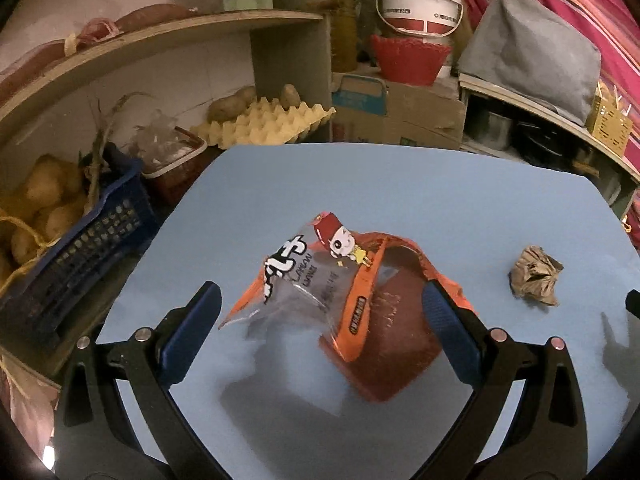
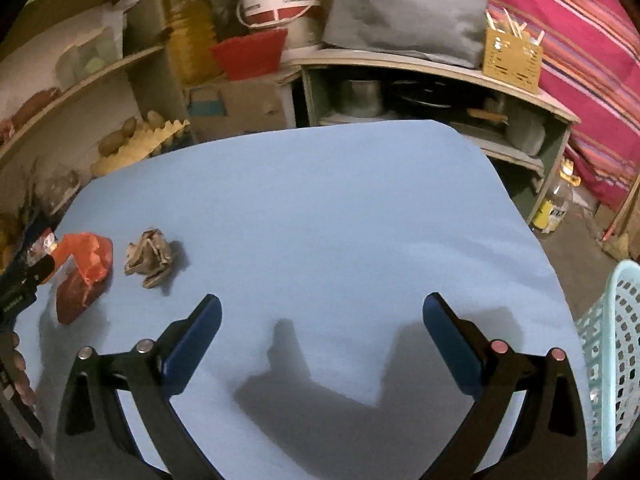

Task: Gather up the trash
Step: 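Grasp the orange-and-clear printed wrapper with the left tool while the right tool grasps the orange plastic strip, then carry both orange items to the blue basket and open both tools inside, then move both open tools back over the table toward the remaining trash, then grasp the dark red scouring pad with the left tool while the right tool grasps the brown crumpled paper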

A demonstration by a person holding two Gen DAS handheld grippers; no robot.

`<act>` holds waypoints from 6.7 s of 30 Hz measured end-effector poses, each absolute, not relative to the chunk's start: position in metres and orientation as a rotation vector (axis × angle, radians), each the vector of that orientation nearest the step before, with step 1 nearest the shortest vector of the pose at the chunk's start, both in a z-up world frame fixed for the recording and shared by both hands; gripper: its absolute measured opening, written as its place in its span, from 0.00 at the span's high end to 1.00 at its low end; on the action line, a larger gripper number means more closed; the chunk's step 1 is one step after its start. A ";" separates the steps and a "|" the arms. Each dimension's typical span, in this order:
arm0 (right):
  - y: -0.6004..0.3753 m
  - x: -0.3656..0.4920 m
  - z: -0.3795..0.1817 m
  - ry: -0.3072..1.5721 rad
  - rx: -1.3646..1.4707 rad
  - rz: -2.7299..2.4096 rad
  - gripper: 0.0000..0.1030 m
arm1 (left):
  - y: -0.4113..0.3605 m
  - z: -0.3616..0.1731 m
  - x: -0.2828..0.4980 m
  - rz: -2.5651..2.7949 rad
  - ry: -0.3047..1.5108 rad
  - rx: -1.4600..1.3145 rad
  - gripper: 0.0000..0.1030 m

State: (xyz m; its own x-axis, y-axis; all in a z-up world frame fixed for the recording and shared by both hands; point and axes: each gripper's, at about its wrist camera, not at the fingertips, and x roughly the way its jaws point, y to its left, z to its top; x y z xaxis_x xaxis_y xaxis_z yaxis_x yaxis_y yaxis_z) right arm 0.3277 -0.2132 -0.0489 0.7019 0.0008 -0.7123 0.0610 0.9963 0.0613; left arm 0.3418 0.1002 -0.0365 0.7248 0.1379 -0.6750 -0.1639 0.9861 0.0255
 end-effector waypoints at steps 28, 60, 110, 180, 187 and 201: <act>-0.080 0.327 -0.015 0.699 -0.078 0.126 0.05 | 0.174 -0.024 0.314 0.097 0.758 -0.134 0.82; 0.009 0.382 -0.028 0.775 -0.165 0.268 0.93 | 0.206 0.005 0.291 0.173 0.698 -0.151 0.82; -0.530 0.172 -0.001 0.680 0.255 -0.306 0.93 | -0.307 0.039 0.244 -0.518 0.673 0.042 0.82; -0.309 0.287 -0.028 0.736 0.113 -0.176 0.05 | 0.058 -0.057 0.354 0.246 0.878 -0.122 0.05; -0.293 0.308 -0.035 0.747 0.181 -0.151 0.05 | 0.051 -0.063 0.364 0.230 0.873 -0.120 0.05; -0.227 0.342 -0.050 0.768 0.115 -0.108 0.05 | 0.043 -0.073 0.372 0.237 0.951 -0.048 0.06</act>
